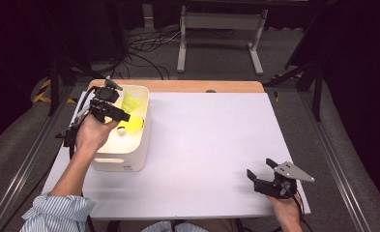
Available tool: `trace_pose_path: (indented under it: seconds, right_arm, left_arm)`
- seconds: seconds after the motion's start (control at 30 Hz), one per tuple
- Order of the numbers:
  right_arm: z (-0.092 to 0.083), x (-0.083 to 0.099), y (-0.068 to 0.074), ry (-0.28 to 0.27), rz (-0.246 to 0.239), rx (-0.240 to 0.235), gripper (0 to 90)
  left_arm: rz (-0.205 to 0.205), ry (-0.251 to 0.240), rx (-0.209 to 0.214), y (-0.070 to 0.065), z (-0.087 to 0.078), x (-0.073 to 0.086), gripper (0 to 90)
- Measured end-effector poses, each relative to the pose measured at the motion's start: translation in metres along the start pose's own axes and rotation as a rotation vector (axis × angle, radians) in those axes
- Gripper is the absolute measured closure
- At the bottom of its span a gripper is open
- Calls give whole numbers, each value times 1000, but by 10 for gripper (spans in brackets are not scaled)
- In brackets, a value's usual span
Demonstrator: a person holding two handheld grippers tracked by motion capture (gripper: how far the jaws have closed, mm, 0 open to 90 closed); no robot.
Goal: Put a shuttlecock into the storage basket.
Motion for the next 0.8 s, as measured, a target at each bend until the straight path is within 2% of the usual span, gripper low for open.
trace_pose_path:
  seconds: [0.8]
  right_arm:
    - [0, 0, 0, 1, 0, -6, 152]
  left_arm:
    - [-44, 43, -13, 12, 24, -2, 625]
Point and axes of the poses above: each handheld gripper's, and its own axes: z roughly forward along the jaws, x roughly out of its underside, y roughly to its left, the point moved 10 cm from there along z, roughly forward along the jaws, and after that the axes turned 15 degrees about y, right-handed, at the moved point
